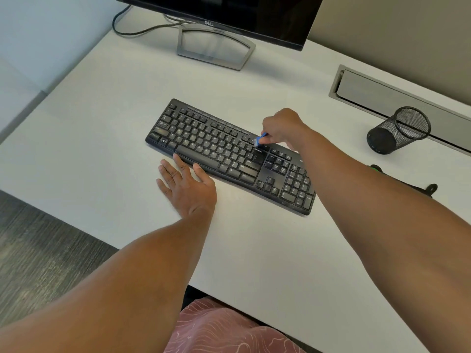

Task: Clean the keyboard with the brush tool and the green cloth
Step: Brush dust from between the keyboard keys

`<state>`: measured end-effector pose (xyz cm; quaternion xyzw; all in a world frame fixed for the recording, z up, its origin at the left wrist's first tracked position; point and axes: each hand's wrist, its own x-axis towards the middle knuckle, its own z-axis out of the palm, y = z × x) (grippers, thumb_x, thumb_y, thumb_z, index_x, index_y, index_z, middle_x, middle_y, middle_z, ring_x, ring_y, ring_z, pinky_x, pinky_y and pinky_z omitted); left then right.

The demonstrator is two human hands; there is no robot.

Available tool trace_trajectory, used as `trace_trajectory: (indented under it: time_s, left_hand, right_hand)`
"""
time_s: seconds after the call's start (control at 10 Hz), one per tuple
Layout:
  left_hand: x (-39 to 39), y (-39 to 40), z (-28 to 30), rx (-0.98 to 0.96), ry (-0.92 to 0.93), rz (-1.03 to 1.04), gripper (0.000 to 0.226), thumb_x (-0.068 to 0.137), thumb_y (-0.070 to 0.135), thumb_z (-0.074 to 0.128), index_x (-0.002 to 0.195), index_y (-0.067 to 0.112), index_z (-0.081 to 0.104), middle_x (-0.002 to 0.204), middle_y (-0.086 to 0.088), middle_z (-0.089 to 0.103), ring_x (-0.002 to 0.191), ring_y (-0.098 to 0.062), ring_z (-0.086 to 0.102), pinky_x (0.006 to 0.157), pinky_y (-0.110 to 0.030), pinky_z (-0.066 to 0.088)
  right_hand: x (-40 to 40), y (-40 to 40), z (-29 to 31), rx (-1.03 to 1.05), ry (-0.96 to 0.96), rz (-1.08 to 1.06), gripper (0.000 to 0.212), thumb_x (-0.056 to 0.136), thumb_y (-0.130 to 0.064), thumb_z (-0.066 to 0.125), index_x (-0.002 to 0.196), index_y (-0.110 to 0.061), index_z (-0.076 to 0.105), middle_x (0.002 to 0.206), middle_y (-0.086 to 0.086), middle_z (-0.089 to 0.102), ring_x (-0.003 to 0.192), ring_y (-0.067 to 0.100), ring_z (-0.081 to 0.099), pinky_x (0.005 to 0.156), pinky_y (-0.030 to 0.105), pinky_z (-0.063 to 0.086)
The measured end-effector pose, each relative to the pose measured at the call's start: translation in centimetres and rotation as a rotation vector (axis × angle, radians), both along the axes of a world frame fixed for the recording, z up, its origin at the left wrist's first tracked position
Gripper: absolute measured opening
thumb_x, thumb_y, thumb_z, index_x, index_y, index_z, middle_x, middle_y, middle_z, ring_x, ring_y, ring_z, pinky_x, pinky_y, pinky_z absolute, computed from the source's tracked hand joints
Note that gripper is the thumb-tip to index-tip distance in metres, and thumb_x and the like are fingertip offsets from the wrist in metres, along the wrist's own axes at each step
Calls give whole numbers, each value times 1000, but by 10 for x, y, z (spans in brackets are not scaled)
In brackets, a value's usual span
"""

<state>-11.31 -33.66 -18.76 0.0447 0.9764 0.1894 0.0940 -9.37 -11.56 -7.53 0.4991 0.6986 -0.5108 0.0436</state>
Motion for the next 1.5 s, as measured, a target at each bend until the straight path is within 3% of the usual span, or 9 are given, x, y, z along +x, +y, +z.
trace_trajectory:
  time_s: [0.2, 0.3, 0.4, 0.5, 0.6, 0.9, 1.1, 1.4, 1.5]
  left_hand:
    - [0, 0, 0, -6, -6, 2, 63, 105, 47, 13, 162, 22, 2, 170, -7, -2, 156, -22, -8, 125, -43, -8]
    - [0, 1, 1, -4, -8, 6, 63, 105, 46, 14, 162, 22, 3, 170, -7, -1, 156, -22, -8, 125, -43, -9]
    - [0, 1, 1, -8, -5, 8, 63, 105, 46, 14, 162, 22, 3, 170, -7, -1, 156, -22, -8, 125, -43, -8]
    - [0, 1, 0, -12, -4, 6, 63, 105, 46, 13, 162, 22, 2, 170, -6, -1, 156, -22, -8, 126, -44, -8]
    - [0, 1, 0, -15, -3, 5, 63, 105, 46, 12, 162, 23, 2, 170, -7, -1, 156, -21, -8, 126, -44, -7]
    - [0, 1, 0, -18, -4, -2, 63, 105, 47, 12, 162, 22, 2, 170, -7, -1, 156, -22, -8, 126, -44, -8]
    - [-1, 0, -1, -18, -4, -1, 63, 105, 47, 11, 162, 22, 1, 170, -7, -2, 156, -22, -8, 126, -44, -8]
    - [0, 0, -1, -3, -8, -2, 63, 105, 47, 12, 162, 22, 1, 170, -7, -3, 156, -21, -9, 126, -44, -8]
    - [0, 0, 0, -5, -8, -4, 63, 105, 47, 12, 162, 22, 1, 170, -7, -3, 156, -21, -9, 126, -44, -8]
  right_hand:
    - [-3, -6, -2, -102, 69, -202, 27, 82, -4, 59, 109, -5, 54, 119, 20, 60, 102, 30, 66, 63, 28, 61]
    - [-4, -9, 4, -98, 46, -195, 7, 85, -5, 56, 86, -9, 50, 106, 17, 60, 91, 27, 67, 59, 23, 57]
    - [-6, -11, 6, -41, -44, -131, 15, 89, -3, 43, 75, -10, 43, 71, 9, 66, 88, 27, 73, 67, 23, 42]
    - [-7, -11, 6, -16, -80, -82, 18, 89, 0, 44, 73, -7, 44, 69, 6, 67, 92, 26, 73, 84, 26, 47]
    - [-7, -13, 11, -20, -31, -117, 25, 89, -4, 53, 71, -15, 40, 102, 10, 60, 103, 29, 65, 85, 34, 57]
    - [-5, -16, 12, -8, 63, -236, 27, 85, -9, 57, 70, -19, 36, 116, 10, 56, 106, 30, 62, 74, 30, 59]
    - [-3, -22, 9, 84, 16, -194, 18, 82, -4, 42, 67, -13, 36, 93, 19, 74, 73, 24, 74, 43, 20, 27]
    - [-8, -31, 18, 145, 37, -149, 25, 84, -2, 46, 62, -11, 39, 81, 11, 74, 72, 21, 67, 40, 19, 27]
    - [-11, -33, 14, 119, -43, 43, 26, 89, -5, 51, 67, -14, 39, 70, -3, 75, 76, 19, 65, 46, 20, 41]
